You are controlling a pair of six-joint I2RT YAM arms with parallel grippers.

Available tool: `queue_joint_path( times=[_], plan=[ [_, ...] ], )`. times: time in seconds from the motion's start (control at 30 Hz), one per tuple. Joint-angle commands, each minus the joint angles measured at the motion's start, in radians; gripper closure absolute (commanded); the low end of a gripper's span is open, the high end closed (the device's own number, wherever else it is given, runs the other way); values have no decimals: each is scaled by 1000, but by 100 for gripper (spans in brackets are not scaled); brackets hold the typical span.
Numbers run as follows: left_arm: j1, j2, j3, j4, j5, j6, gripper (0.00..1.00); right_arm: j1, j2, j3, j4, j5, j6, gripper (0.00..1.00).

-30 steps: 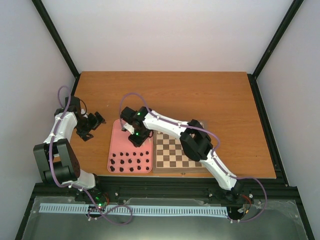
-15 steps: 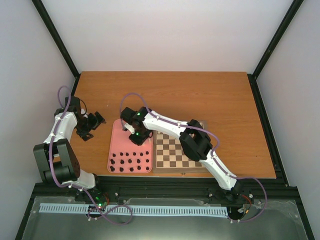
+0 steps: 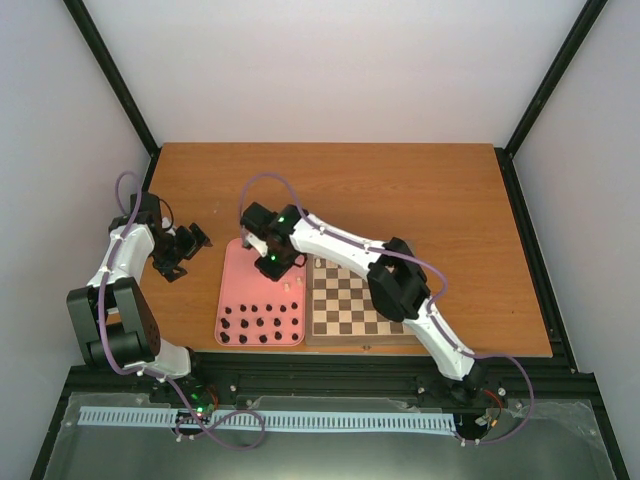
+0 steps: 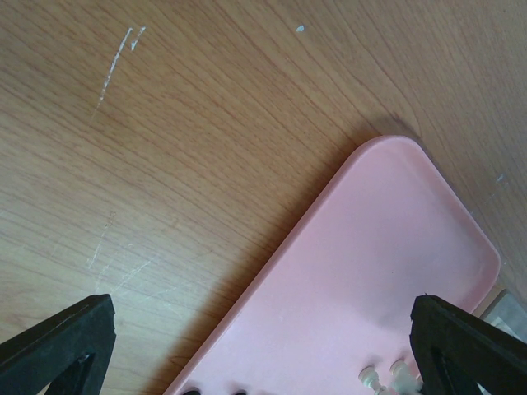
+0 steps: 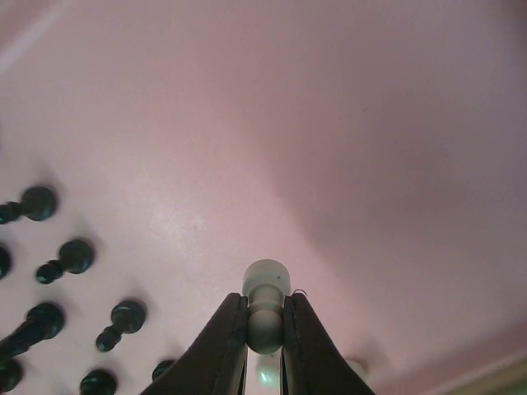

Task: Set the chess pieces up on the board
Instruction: Pick up the chess piece from the storage box, then place the chess piece on the chessboard.

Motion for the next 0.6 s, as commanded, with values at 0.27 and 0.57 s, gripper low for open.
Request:
queue_joint_path(
  times=[0.27, 0.57],
  plan=[
    [4, -14, 9, 5, 4, 13, 0, -176, -394, -237, -15, 127, 55, 91],
    [4, 8, 24, 5, 1, 12, 0, -332, -638, -612, 3, 169, 64, 91]
  ],
)
